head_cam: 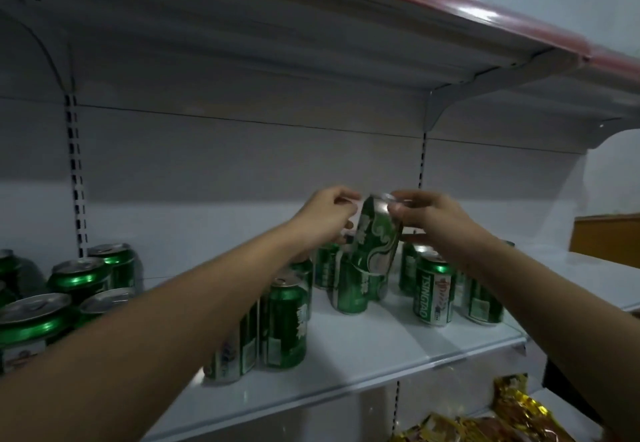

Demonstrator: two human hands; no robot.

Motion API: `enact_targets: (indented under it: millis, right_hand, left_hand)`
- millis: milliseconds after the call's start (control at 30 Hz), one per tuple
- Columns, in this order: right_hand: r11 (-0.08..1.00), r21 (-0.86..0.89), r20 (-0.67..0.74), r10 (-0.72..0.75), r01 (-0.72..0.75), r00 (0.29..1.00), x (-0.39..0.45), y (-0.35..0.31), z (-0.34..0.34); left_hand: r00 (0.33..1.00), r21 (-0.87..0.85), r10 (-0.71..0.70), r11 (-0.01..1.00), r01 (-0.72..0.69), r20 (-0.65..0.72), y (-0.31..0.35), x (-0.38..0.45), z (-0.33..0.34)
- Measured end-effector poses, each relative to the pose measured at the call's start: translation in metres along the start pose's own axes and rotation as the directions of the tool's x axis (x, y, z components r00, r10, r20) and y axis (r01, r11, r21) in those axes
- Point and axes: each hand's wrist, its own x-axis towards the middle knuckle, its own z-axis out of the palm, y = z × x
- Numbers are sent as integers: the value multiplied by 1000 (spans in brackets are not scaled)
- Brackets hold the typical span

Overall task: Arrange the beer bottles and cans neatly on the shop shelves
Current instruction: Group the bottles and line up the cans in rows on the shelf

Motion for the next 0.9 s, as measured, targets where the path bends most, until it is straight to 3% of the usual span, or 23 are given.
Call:
enact_targets:
  millis: [133,233,567,733,900]
  right_hand:
    - [976,218,91,-44,23,995,5,-28,26]
    - [956,291,184,-99,42,978,6,-48,58]
    - [926,376,413,-178,11,893,9,-95,191]
    - [972,210,474,-195,105,859,4,-127,271]
    - [972,114,520,-236,207,821,-1,-163,351]
  left_hand:
    - [986,98,-21,995,5,164,22,-17,-49]
    - [982,153,-1,988,-28,188,29,-34,-78]
    - [993,223,16,975,11,-118,6,-102,-192]
    - [944,211,52,977,18,-326,-7,-133,-255]
    - [910,278,46,957,78,-413,-13,-161,-318]
